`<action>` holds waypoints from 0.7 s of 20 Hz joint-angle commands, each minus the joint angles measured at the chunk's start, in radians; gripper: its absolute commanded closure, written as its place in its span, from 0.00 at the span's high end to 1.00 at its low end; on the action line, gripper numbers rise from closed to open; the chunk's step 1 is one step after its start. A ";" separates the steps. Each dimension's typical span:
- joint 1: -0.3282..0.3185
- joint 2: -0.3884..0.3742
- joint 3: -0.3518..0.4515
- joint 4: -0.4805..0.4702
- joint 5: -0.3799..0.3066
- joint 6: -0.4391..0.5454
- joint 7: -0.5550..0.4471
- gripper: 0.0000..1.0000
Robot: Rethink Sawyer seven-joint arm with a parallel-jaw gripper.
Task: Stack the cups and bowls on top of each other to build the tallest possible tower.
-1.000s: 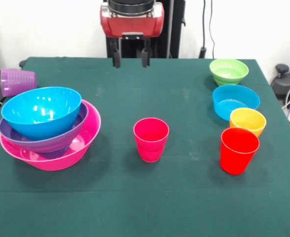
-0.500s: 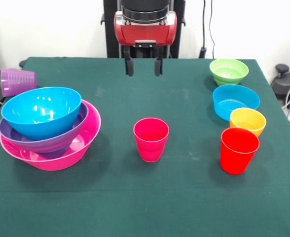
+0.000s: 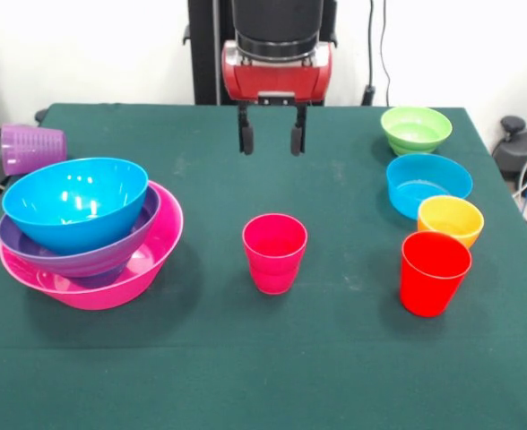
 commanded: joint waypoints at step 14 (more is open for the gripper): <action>0.106 0.183 -0.125 -0.031 0.013 -0.228 0.183 1.00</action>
